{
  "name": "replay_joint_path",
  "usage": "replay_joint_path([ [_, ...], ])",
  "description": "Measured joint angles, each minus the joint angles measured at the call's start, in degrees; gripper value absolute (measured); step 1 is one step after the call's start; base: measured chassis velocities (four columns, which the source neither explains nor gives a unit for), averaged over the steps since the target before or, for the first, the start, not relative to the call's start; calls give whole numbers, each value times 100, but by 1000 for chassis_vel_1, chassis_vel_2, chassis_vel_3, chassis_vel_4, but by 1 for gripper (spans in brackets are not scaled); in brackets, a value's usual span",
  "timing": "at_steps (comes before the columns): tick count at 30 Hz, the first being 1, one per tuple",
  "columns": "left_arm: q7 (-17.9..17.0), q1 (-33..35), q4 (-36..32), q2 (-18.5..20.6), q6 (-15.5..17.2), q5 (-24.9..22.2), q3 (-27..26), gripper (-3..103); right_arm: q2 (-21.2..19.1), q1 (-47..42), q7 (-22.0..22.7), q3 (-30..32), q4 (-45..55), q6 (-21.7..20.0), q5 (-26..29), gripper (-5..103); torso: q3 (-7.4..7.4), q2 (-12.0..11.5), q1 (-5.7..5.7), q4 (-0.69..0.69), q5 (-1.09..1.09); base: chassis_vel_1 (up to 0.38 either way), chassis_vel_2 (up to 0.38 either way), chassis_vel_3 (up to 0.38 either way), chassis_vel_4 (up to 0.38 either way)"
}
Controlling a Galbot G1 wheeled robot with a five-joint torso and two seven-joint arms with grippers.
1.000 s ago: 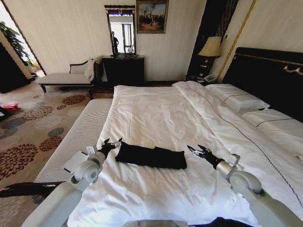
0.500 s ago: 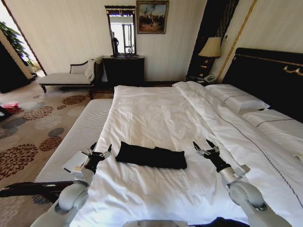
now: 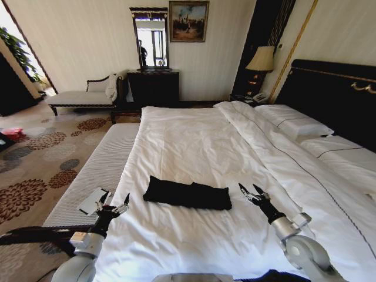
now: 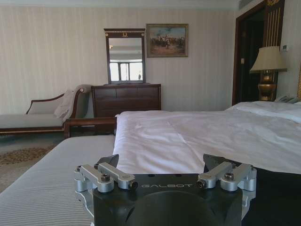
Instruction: Fold the clothes on the bed.
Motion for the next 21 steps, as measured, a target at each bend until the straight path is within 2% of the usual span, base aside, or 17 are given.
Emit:
replay_joint_path([
  [4, 1, -14, 6, 2, 0, -18, 2, 100, -222, 41, 149, -138, 46, -558, 672, 100, 0, 0, 0, 0, 0, 0, 0, 0, 0],
  [5, 1, -14, 6, 2, 0, -18, 2, 100, -222, 41, 149, -138, 46, -558, 672, 100, 0, 0, 0, 0, 0, 0, 0, 0, 0],
  [9, 1, -27, 9, 6, 1, -25, 14, 100, -491, 216, 584, -254, -121, -1175, 1243, 100, 0, 0, 0, 0, 0, 0, 0, 0, 0],
  [10, 1, -27, 9, 6, 1, -25, 14, 100, -491, 216, 584, -254, -121, -1175, 1243, 100, 0, 0, 0, 0, 0, 0, 0, 0, 0],
  [13, -3, -36, 12, 9, 9, -28, 21, 100, -701, 438, 677, -390, -431, -1569, 1304, 100, 0, 0, 1, 0, 1, 0, 0, 0, 0],
  [15, -3, -37, 12, 9, 10, -29, 22, 100, -733, 481, 675, -413, -502, -1617, 1297, 100, 0, 0, 1, 0, 0, 0, 0, 0, 0],
  [21, -10, -44, 15, 12, 19, -32, 28, 100, -1019, 757, 370, -561, -1067, -1995, 1100, 100, 1, -1, 1, 0, 1, 0, 0, 0, 0],
])
